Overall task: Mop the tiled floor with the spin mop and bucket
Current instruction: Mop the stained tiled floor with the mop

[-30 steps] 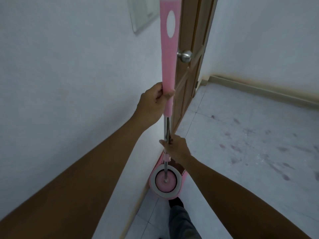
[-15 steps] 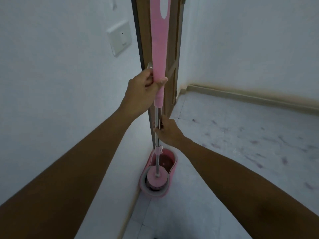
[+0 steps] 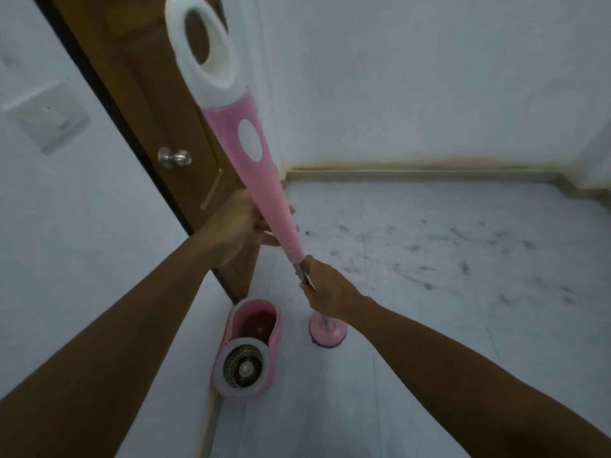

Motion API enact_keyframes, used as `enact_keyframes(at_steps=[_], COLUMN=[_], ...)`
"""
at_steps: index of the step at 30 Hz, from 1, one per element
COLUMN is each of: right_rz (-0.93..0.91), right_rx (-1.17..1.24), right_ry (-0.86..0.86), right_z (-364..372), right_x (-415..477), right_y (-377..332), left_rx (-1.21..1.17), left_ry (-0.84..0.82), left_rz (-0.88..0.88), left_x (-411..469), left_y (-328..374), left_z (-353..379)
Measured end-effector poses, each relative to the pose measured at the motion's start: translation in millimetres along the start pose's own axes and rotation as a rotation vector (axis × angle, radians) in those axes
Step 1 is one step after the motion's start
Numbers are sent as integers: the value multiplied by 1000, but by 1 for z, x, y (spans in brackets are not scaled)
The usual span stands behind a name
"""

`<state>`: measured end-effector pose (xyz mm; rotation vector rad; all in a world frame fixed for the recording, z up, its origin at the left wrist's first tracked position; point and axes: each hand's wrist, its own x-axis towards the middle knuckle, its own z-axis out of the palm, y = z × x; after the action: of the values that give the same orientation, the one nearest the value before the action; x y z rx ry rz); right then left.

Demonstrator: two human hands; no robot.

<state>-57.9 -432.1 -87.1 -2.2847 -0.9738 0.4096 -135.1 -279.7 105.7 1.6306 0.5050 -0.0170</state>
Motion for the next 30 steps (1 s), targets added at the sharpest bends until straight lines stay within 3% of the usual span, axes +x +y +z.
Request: enact_keyframes(at_steps=[2, 6, 10, 12, 16, 22, 30], right_rz=[-15, -62, -10, 65, 220, 403, 463], right_rx=[-73, -253, -293, -238, -154, 2, -36], right_ry=[-28, -133, -231, -191, -26, 300, 246], right_z=[-24, -62, -65, -70, -96, -129, -187], right_x=[-31, -87, -137, -154, -182, -207, -202], right_y=[44, 129, 213, 251, 319, 412, 536], left_rx=[89, 542, 635, 689, 766, 589, 365], left_ry=[-162, -508, -880, -865, -694, -624, -723], left_rz=[-177, -488, -785, -824, -640, -679, -724], left_x=[6, 11, 9, 5, 14, 68, 144], left_y=[-4, -10, -34, -54, -78, -91, -78], left_z=[46, 141, 218, 264, 355, 468, 582])
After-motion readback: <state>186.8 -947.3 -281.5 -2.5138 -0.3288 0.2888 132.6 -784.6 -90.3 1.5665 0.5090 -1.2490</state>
